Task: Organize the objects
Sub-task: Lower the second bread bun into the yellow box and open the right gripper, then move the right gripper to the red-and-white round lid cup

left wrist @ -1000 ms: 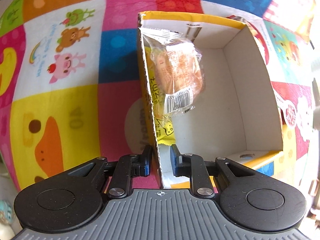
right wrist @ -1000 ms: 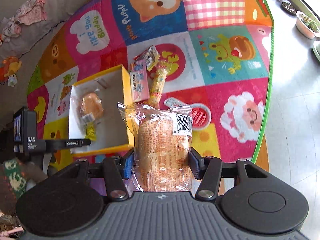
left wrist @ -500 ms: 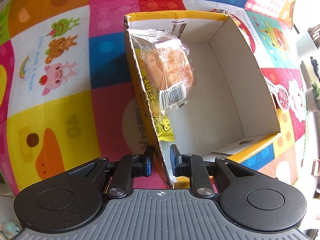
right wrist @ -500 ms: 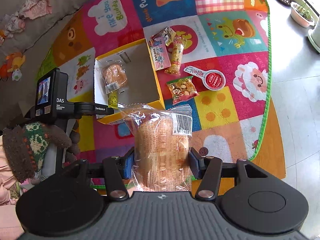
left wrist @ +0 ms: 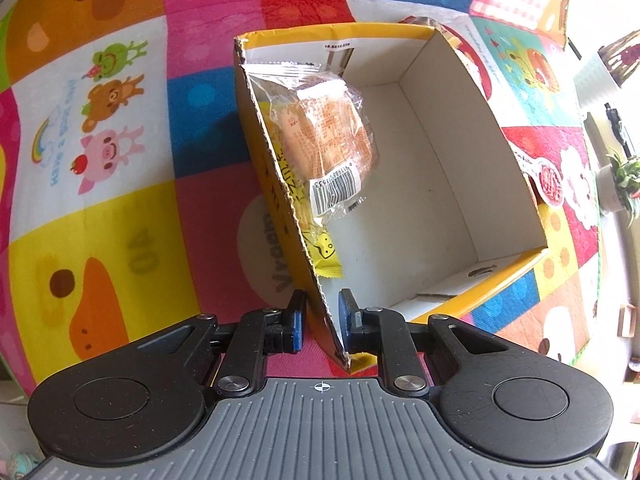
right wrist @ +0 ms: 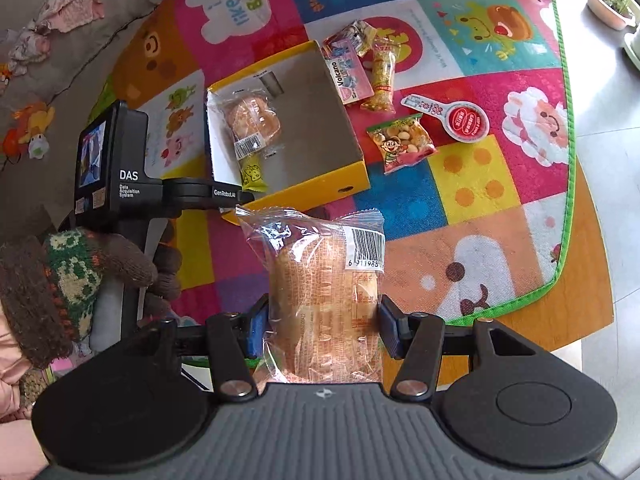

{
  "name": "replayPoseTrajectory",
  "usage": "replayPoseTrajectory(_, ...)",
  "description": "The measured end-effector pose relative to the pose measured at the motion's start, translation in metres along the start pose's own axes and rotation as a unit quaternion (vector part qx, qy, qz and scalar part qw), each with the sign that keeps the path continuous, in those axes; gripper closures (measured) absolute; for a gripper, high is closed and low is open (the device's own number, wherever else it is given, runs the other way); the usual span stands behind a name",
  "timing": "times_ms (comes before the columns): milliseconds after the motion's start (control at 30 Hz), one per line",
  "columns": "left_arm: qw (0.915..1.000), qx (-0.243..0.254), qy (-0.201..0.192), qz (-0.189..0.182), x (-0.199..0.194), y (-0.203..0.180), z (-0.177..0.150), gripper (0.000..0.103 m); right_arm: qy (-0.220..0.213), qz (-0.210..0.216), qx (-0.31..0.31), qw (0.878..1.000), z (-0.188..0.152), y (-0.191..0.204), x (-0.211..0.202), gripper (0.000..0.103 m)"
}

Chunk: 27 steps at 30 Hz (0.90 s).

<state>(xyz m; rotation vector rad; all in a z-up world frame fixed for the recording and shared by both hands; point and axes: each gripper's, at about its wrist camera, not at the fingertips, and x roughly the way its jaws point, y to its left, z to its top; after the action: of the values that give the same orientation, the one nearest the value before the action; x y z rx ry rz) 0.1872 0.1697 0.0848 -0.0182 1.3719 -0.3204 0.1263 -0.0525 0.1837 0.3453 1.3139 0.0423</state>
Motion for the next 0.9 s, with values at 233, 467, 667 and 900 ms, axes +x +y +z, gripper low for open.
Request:
replayPoseTrajectory(233, 0.9996, -0.022, -0.008, -0.016, -0.005, 0.007, -0.001, 0.084, -0.002, 0.069, 0.072, 0.995, 0.044, 0.014, 0.010, 0.049)
replayPoseTrajectory(467, 0.9987, -0.041, -0.015, -0.025, -0.011, 0.014, -0.001, 0.082, -0.014, 0.128, 0.161, 0.979, 0.084, 0.022, 0.028, 0.047)
replayPoseTrajectory(667, 0.9980, -0.056, -0.012, -0.027, -0.007, 0.018, -0.001, 0.080, -0.027, 0.128, 0.164, 0.978, 0.091, 0.006, 0.024, 0.039)
replayPoseTrajectory(900, 0.9980, -0.063, 0.001, -0.011, 0.005, 0.013, 0.003, 0.080, -0.035, 0.072, 0.199, 0.977, 0.074, -0.062, 0.012, 0.037)
